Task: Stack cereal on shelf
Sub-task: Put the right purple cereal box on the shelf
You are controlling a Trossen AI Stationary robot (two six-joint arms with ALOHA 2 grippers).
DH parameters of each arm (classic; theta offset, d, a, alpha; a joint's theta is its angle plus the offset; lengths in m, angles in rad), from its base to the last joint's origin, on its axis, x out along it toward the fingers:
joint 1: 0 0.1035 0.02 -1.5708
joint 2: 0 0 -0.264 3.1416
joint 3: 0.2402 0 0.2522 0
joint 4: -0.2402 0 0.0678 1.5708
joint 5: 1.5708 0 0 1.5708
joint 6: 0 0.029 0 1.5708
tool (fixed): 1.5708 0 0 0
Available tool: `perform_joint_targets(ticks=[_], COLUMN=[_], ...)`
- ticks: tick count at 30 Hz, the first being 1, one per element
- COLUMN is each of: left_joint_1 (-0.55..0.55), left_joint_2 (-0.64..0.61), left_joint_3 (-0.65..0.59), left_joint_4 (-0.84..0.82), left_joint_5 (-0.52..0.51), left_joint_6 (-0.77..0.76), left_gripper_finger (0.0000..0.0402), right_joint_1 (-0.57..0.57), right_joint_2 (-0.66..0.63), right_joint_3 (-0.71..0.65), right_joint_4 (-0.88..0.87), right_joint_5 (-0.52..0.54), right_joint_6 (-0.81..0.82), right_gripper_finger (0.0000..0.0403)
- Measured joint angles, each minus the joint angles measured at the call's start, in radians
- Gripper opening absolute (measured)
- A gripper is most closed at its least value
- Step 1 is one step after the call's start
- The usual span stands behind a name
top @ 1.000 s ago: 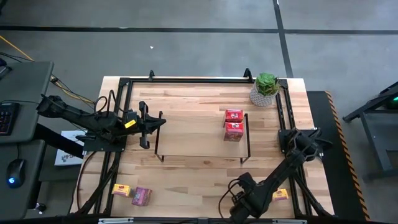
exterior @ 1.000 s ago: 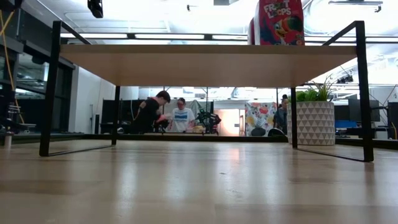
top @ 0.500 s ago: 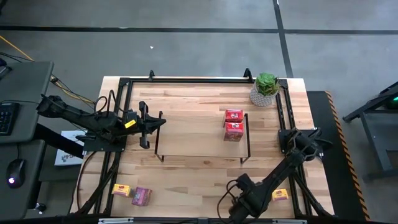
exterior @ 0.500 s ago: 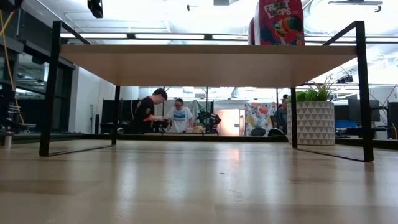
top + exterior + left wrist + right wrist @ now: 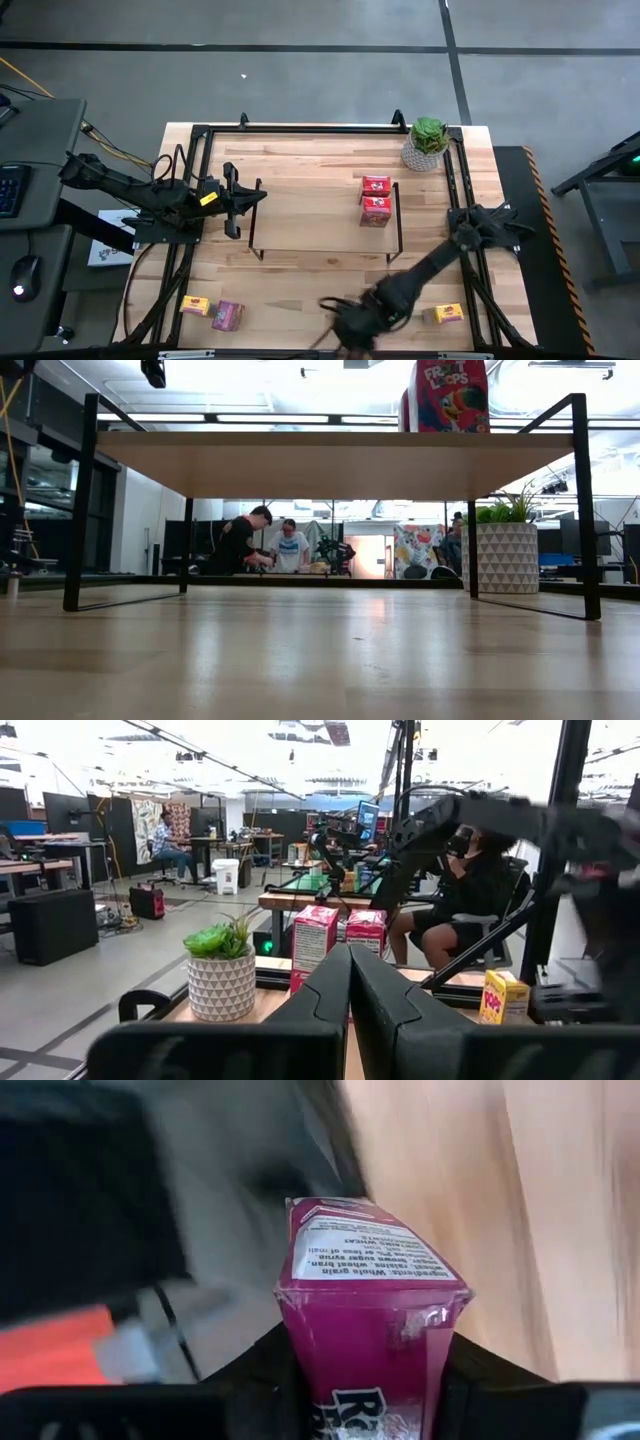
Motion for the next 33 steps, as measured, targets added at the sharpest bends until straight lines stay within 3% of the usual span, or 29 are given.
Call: perform_joint_targets(ticks=[5,9,12,14,16,23,33], left_joint_1=[0.000,0.000,0.000,0.000,0.000,0.000,0.000], left_joint_2=[0.000,0.000,0.000,0.000,0.000,0.000,0.000], left_joint_3=[0.000,0.000,0.000,0.000,0.000,0.000,0.000], left_joint_4=[-0.001,-0.001,-0.001,0.000,0.001,0.006,0.001], left_joint_5=[0.000,0.000,0.000,0.000,0.000,-0.001,0.000], left_joint_6=[0.009,0.010,0.012,0.012,0.019,0.035,0.036], left_gripper_finger=[0.0000,0.0000,0.0000,0.0000,0.0000,0.0000,0.0000], right_joint_1=[-0.034,-0.039,-0.051,-0.068,-0.099,-0.265,-0.446], right_joint_2=[0.000,-0.007,-0.108,-0.146,-0.154,-0.145,-0.136], right_joint_3=[0.230,0.416,0.340,0.333,0.356,0.377,0.363], right_joint_4=[0.041,-0.038,-0.020,-0.067,-0.139,-0.281,-0.471], right_joint_5=[0.175,0.368,0.560,0.693,0.755,0.726,0.552], right_joint_6=[-0.349,-0.584,-0.694,-0.693,-0.666,-0.642,-0.498], right_gripper_finger=[0.0123,0.0124,0.0124,0.0124,0.0124,0.0124,0.0124])
